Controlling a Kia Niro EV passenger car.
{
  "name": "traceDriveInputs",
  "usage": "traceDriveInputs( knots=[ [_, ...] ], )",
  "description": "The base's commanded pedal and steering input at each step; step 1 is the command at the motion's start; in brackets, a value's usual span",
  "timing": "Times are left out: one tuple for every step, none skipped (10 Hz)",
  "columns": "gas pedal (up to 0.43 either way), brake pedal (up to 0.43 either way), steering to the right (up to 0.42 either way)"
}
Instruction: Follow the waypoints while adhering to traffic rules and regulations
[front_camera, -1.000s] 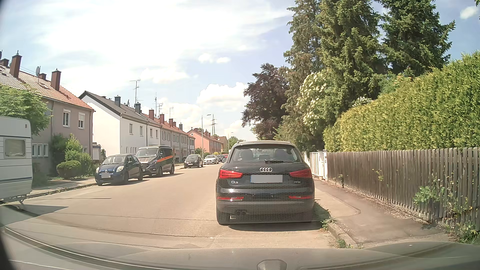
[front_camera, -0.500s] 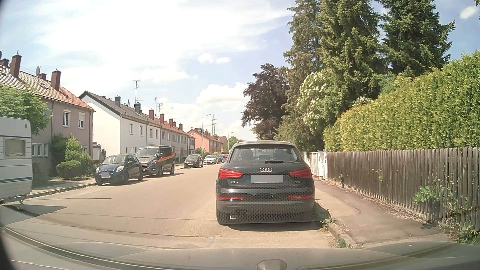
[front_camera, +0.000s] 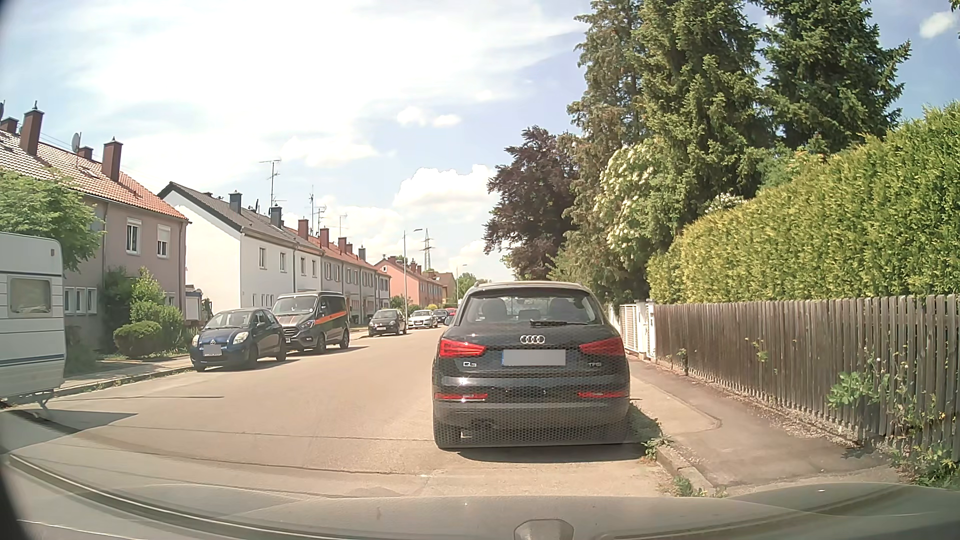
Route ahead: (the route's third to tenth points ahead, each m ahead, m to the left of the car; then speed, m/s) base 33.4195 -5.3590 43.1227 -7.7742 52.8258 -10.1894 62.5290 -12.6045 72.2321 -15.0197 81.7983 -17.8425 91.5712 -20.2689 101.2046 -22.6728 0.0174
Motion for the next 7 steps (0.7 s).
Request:
traceDriveInputs(
  knots=[
    [0.0, 0.14, -0.265],
    [0.0, 0.14, -0.341],
    [0.0, 0.14, -0.404],
    [0.0, 0.14, -0.477],
    [0.0, 0.134, -0.534],
    [0.0, 0.134, -0.558],
    [0.0, 0.11, -0.571]
  ],
)
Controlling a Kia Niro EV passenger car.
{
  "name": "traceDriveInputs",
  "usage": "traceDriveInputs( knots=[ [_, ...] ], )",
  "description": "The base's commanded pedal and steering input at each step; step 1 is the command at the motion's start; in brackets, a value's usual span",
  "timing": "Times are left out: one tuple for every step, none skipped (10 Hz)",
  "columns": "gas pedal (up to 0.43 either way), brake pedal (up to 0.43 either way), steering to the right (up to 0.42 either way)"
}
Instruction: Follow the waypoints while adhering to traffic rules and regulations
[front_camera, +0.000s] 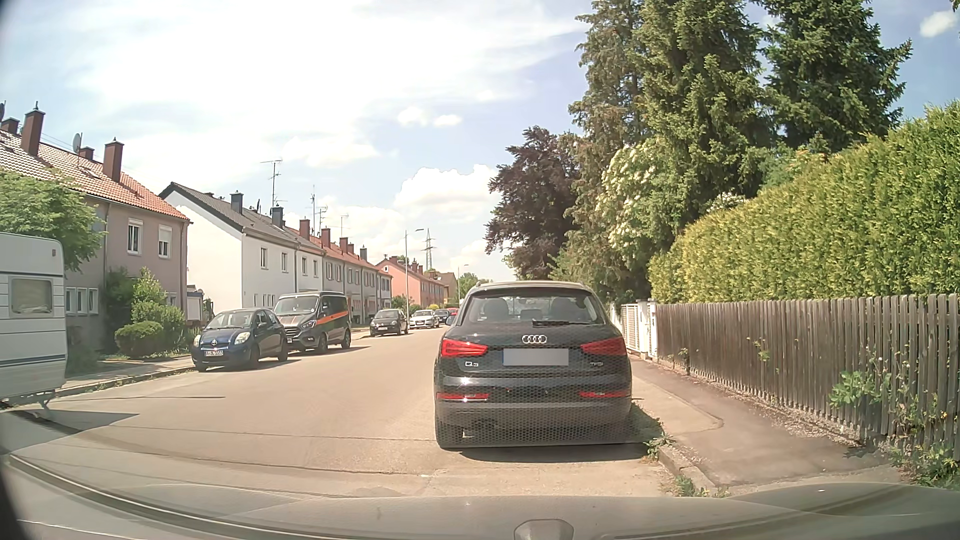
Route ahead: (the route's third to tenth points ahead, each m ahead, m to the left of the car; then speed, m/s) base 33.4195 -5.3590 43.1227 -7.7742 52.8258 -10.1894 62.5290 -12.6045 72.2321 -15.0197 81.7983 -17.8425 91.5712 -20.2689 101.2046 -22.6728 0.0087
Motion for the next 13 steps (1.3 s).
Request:
traceDriveInputs(
  knots=[
    [0.0, 0.073, -0.604],
    [0.0, 0.03, -0.641],
    [0.0, 0.0, -0.693],
    [0.0, 0.0, -0.742],
    [0.0, 0.0, -0.766],
    [0.0, 0.0, -0.797],
    [0.0, 0.0, -0.824],
    [0.0, 0.0, -0.849],
    [0.0, 0.0, -0.874],
    [0.0, 0.0, -0.897],
    [0.047, 0.0, -0.917],
    [0.059, 0.0, -0.932],
    [0.067, 0.0, -0.949]
  ],
)
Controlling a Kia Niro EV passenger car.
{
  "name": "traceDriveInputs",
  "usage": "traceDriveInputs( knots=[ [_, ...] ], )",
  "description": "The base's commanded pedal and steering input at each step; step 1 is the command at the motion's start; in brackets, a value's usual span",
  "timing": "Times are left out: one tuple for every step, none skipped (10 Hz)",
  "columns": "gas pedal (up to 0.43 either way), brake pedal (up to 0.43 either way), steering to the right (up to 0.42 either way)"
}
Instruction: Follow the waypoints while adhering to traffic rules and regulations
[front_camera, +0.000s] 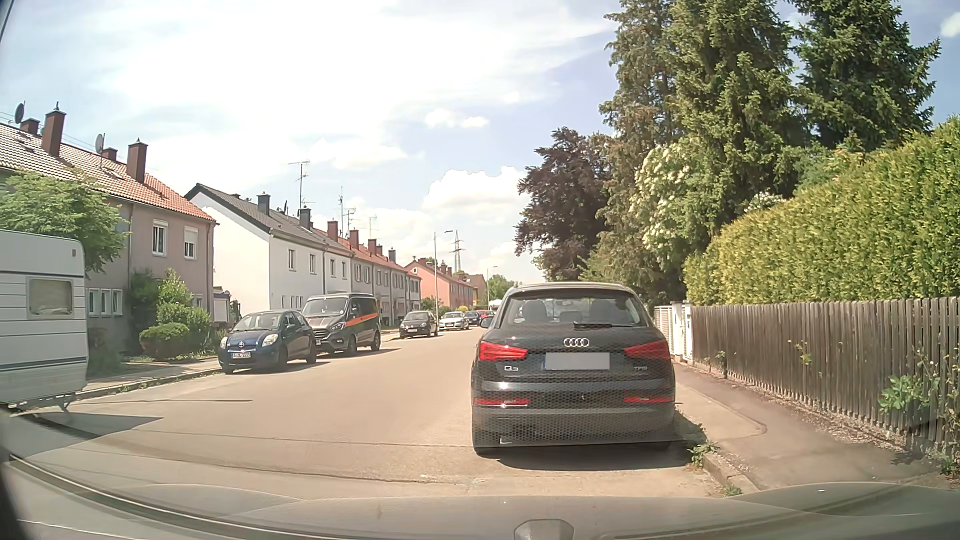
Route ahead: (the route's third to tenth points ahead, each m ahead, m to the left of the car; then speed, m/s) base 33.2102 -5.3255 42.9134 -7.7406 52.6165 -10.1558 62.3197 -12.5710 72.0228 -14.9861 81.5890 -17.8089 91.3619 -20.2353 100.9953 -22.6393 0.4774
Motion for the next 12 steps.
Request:
traceDriveInputs(
  knots=[
    [0.067, 0.0, -0.963],
    [0.067, 0.0, -0.97],
    [0.067, 0.0, -0.971],
    [0.067, 0.0, -0.97],
    [0.087, 0.0, -0.97],
    [0.087, 0.0, -0.97],
    [0.11, 0.0, -0.97],
    [0.138, 0.0, -0.97],
    [0.15, 0.0, -0.969],
    [0.15, 0.0, -0.967],
    [0.15, 0.0, -0.959],
    [0.157, 0.0, -0.941]
  ],
)
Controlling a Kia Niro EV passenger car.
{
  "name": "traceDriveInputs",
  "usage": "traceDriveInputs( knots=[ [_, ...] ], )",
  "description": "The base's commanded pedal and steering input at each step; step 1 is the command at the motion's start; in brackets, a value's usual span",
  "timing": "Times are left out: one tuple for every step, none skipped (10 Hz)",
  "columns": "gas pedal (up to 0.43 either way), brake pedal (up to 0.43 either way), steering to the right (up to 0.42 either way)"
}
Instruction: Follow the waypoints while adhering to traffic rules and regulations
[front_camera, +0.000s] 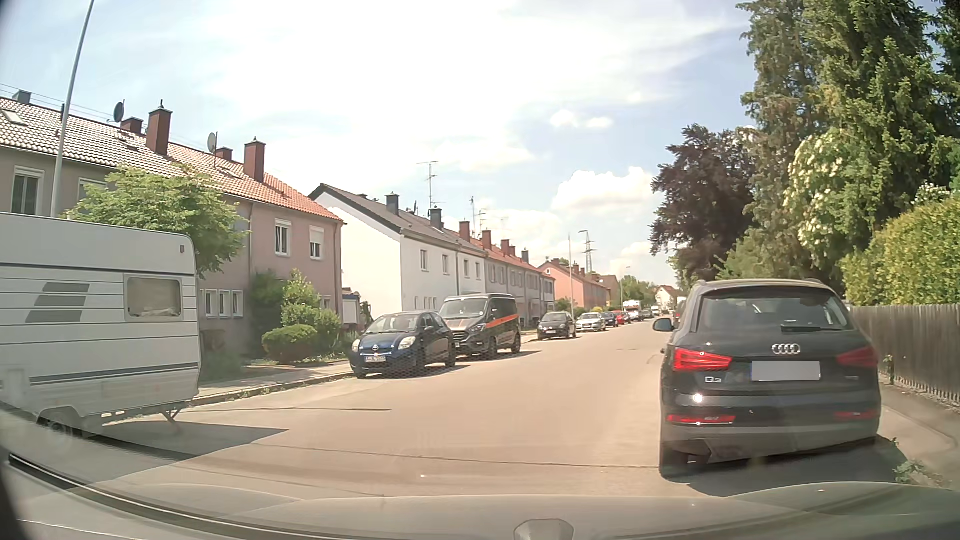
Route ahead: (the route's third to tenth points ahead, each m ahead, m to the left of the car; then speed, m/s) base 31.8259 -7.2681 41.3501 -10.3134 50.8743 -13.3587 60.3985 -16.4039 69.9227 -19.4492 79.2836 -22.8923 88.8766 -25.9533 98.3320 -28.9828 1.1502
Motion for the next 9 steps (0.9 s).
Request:
traceDriveInputs(
  knots=[
    [0.157, 0.0, -0.898],
    [0.157, 0.0, -0.841],
    [0.157, 0.0, -0.782],
    [0.157, 0.0, -0.726],
    [0.157, 0.0, -0.654],
    [0.157, 0.0, -0.582],
    [0.157, 0.0, -0.541],
    [0.157, 0.0, -0.468],
    [0.157, 0.0, -0.38]
  ],
)
